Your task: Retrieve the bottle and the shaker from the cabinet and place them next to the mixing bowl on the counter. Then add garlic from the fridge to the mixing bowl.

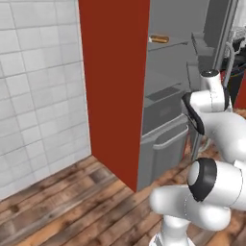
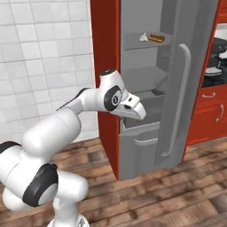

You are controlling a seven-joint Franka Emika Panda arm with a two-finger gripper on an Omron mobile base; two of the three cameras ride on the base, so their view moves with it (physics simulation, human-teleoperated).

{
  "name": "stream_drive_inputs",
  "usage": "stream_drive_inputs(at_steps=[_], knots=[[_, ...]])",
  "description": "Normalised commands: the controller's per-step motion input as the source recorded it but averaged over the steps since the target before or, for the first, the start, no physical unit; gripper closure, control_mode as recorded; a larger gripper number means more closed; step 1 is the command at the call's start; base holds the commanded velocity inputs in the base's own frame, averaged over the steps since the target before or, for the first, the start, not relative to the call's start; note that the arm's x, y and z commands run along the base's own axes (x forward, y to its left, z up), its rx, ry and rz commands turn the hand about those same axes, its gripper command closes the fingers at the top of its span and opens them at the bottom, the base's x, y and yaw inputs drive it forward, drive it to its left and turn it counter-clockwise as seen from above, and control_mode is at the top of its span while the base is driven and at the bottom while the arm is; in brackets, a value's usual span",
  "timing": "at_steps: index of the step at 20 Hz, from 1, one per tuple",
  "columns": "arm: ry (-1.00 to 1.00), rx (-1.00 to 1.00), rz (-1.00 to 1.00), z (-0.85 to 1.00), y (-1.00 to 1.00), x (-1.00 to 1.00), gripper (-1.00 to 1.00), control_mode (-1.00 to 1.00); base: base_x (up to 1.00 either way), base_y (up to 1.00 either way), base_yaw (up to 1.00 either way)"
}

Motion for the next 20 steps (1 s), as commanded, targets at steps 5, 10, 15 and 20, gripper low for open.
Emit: stream_drive_inputs(at_steps=[5, 10, 15, 20], knots=[[0.0, 0.0, 0.0, 0.0, 0.0, 0.0, -1.0, 1.0, 0.7, 0.27, -0.35], [0.0, 0.0, 0.0, 0.0, 0.0, 0.0, -1.0, 1.0, 0.46, 0.31, -0.31], [0.0, 0.0, 0.0, 0.0, 0.0, 0.0, -1.0, 1.0, 0.27, -0.13, -0.1], [0.0, 0.0, 0.0, 0.0, 0.0, 0.0, -1.0, 1.0, 0.11, -0.43, -0.03]])
